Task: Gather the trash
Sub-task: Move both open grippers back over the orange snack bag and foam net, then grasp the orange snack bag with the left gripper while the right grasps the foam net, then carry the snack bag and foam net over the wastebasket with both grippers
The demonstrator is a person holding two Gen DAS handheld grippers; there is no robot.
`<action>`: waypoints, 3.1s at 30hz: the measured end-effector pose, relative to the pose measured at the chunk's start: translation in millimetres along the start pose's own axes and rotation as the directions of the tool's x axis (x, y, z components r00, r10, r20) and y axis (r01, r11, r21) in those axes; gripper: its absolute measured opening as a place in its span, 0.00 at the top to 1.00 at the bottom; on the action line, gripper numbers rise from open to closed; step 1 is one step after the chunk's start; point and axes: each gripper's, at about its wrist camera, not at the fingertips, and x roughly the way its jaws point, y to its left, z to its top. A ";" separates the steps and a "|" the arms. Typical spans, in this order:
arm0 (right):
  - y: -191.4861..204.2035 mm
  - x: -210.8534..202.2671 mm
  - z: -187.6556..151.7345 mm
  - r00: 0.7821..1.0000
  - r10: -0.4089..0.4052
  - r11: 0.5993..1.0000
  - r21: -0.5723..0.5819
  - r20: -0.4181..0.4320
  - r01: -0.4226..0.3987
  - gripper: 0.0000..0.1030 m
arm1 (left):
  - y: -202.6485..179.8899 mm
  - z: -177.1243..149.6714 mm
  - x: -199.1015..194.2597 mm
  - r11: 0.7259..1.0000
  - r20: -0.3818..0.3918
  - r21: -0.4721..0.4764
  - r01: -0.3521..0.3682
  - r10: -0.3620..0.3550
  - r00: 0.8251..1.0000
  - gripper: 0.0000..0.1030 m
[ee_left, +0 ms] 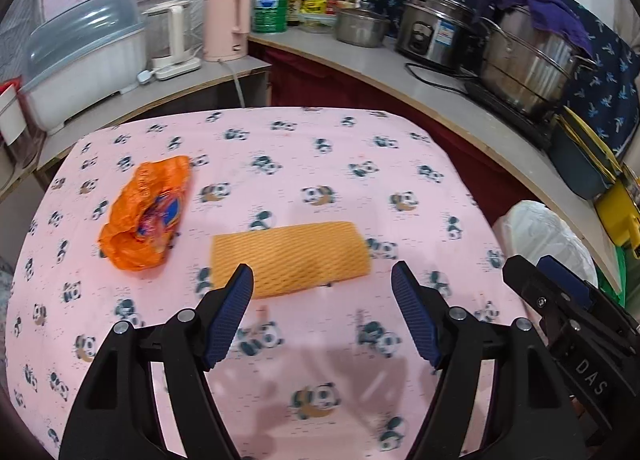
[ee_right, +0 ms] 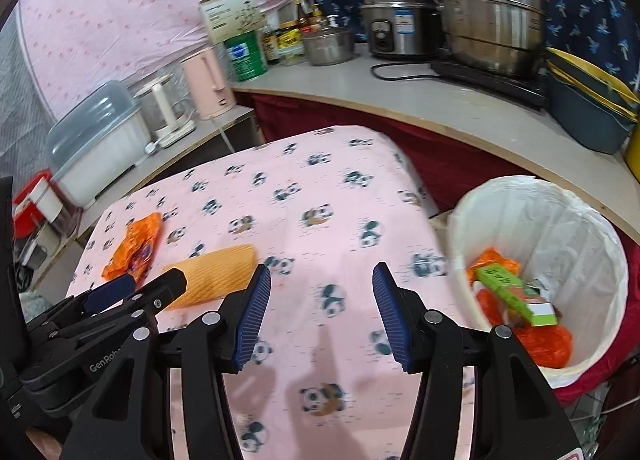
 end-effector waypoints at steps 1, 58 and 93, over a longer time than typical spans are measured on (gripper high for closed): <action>7.0 2.6 -1.7 1.000 0.007 1.000 -0.009 -0.006 -0.007 0.50 | 7.4 -1.1 -0.5 1.000 -0.001 -0.011 -0.006 0.006 1.000 0.34; 79.6 110.9 -15.8 0.989 -0.010 0.996 -0.095 -0.150 -0.005 0.90 | 116.7 6.3 63.8 0.989 -0.085 -0.100 -0.110 0.102 0.991 0.89; -72.6 -20.1 2.3 0.993 -0.105 0.986 0.137 0.056 0.096 0.93 | -34.1 -9.4 -4.6 0.995 -0.018 0.092 0.040 -0.038 0.999 0.90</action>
